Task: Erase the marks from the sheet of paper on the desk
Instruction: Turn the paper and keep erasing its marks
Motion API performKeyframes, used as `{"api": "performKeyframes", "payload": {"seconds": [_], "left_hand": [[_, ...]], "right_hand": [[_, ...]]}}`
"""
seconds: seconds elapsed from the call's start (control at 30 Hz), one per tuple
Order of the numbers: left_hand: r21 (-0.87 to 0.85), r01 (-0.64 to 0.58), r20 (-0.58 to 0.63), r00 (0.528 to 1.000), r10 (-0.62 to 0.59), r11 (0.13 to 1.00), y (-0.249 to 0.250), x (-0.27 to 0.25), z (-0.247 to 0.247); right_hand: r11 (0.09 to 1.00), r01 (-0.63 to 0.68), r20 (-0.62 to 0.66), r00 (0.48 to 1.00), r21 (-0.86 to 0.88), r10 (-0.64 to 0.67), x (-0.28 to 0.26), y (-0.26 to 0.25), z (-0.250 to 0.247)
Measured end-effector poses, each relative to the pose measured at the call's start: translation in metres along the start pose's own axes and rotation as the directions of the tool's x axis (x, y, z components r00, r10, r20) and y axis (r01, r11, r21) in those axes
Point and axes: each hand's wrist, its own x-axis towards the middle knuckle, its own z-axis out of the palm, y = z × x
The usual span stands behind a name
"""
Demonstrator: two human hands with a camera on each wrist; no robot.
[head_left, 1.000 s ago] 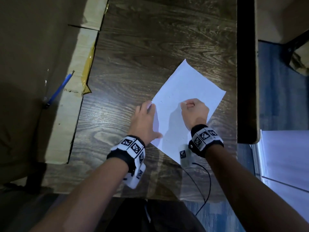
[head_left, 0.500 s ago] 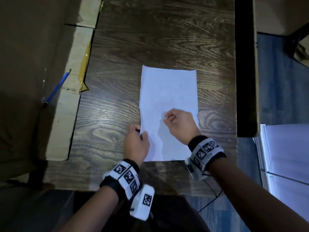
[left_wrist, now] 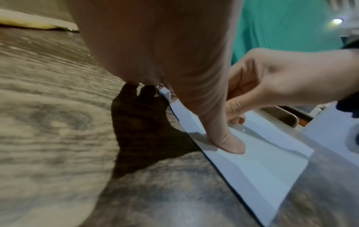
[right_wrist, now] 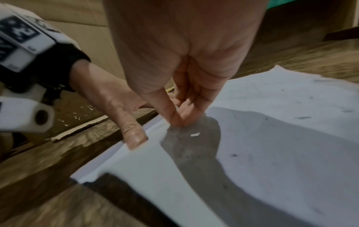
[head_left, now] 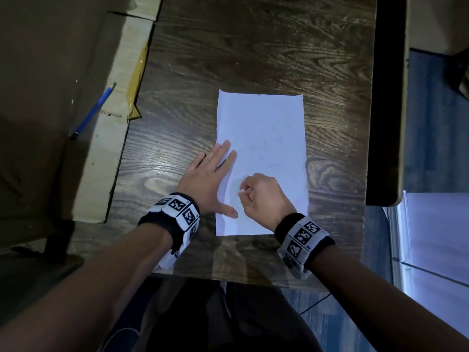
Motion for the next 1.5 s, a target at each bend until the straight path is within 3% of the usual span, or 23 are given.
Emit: {"api": "performKeyframes", "payload": {"seconds": [0.17,0.27,0.47,0.6,0.7,0.87,1.03,1.13,1.23,1.33,1.5], "left_hand": [[0.047,0.020,-0.027,0.999,-0.018,0.999,0.005,0.005,0.000],[0.066,0.025,0.005,1.000,-0.025,0.997,0.005,0.005,-0.003],[-0.059,0.000,-0.053,0.999,-0.003,0.998,0.001,0.003,-0.009],[0.000,-0.101,-0.110,0.989,0.100,0.995,0.006,0.003,-0.005],[-0.082,-0.173,-0.067,0.984,0.168,0.982,0.012,0.004,-0.002],[-0.027,-0.143,-0.019,0.990,0.142,0.989,0.011,0.002,0.009],[-0.036,-0.110,0.004,0.994,0.111,0.993,0.015,0.004,0.011],[-0.064,-0.074,0.013,0.997,0.075,0.995,0.016,0.009,0.009],[-0.064,-0.076,0.013,0.997,0.077,0.995,0.016,0.010,0.008],[-0.061,-0.086,0.003,0.996,0.087,0.994,0.015,0.008,0.008],[-0.068,-0.069,0.012,0.997,0.070,0.995,0.016,0.009,0.006]], "right_hand": [[1.000,-0.026,0.002,1.000,-0.015,0.026,0.018,-0.011,-0.001],[0.993,-0.090,-0.022,0.995,0.073,0.092,0.011,-0.004,-0.003],[0.979,-0.128,-0.044,0.990,0.160,0.136,-0.027,0.012,-0.002],[0.979,-0.124,-0.084,0.987,0.163,0.139,-0.021,0.006,-0.006],[0.985,-0.102,-0.169,0.978,0.141,0.125,0.001,-0.001,-0.010],[0.992,-0.113,-0.091,0.989,0.048,0.117,-0.001,-0.004,-0.002],[0.999,-0.039,-0.002,0.999,-0.004,0.039,-0.006,-0.012,-0.005],[0.999,-0.029,-0.038,0.999,-0.025,0.028,0.018,-0.012,-0.007],[0.996,-0.089,-0.120,0.989,0.017,0.091,0.001,-0.010,0.004],[0.996,-0.077,-0.072,0.994,0.052,0.080,-0.018,-0.009,0.007],[0.996,-0.089,-0.126,0.988,0.020,0.091,0.026,-0.009,-0.006]]}}
